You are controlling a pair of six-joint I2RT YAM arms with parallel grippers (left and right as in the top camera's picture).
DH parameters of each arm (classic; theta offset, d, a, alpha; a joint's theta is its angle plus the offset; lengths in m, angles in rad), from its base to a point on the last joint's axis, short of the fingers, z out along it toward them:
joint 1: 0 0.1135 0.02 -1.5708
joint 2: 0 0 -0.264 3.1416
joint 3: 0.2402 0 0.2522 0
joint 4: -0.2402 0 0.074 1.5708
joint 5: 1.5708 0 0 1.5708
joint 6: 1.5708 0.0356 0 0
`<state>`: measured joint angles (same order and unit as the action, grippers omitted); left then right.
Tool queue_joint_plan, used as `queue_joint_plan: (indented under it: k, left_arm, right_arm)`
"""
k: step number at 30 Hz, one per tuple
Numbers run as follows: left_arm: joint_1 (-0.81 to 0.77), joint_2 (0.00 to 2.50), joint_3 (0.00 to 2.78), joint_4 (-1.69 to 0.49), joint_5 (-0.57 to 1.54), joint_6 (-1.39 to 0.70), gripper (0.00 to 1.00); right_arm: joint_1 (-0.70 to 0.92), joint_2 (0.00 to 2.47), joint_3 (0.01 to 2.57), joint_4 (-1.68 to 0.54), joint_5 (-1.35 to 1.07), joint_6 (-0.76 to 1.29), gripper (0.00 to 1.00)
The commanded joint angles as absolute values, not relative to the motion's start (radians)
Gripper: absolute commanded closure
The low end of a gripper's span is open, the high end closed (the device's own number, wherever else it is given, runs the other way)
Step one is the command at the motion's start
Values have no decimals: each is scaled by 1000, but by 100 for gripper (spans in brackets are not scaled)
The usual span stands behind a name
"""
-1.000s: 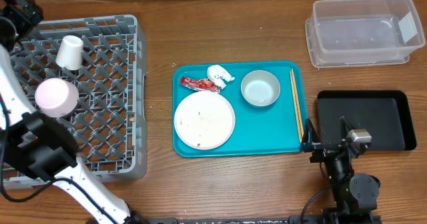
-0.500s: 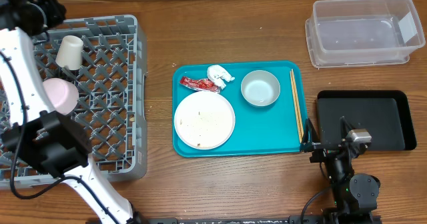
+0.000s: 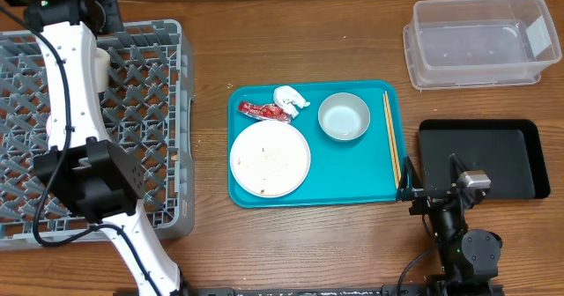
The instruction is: Sort waste into correct bins and load items into the dishwasher
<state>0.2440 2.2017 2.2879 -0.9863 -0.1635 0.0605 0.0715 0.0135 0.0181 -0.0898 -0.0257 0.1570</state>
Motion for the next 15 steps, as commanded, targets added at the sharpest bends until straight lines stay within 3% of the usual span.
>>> queue_joint_plan:
  k: [1, 15]
  left_arm:
    - [258, 2280, 2291, -1010, -220, 83, 96]
    - [266, 2334, 2291, -971, -220, 91, 96]
  right_arm:
    - [66, 3, 8, -84, -20, 160, 0]
    - [66, 3, 8, -84, -20, 160, 0]
